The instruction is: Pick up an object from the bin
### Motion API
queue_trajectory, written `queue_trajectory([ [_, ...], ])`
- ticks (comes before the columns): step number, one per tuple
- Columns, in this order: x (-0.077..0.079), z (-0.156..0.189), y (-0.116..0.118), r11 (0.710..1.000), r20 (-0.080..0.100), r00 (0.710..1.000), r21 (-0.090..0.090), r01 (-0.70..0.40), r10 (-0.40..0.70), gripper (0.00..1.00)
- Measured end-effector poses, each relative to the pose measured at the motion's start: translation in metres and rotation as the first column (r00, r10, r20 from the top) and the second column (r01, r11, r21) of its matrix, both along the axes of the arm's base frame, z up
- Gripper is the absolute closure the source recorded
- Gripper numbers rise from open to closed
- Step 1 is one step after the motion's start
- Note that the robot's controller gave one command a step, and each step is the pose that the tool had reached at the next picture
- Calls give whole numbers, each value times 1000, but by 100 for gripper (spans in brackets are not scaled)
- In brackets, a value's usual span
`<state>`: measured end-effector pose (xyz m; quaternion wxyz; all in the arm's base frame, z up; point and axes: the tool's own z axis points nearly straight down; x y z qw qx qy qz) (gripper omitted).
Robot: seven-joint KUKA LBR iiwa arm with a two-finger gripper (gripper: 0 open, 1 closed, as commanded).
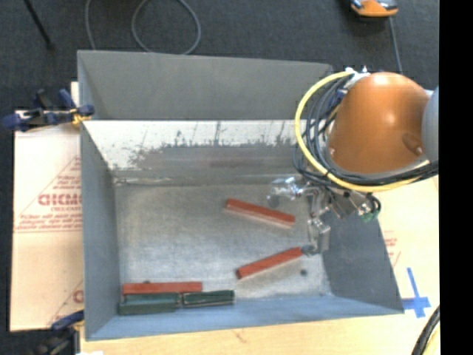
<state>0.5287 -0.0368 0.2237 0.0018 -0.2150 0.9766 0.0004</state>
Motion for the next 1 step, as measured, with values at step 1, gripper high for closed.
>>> queue_trajectory([
  [1, 10, -147, -6, 996, -6, 996, 1, -87, 87, 0],
])
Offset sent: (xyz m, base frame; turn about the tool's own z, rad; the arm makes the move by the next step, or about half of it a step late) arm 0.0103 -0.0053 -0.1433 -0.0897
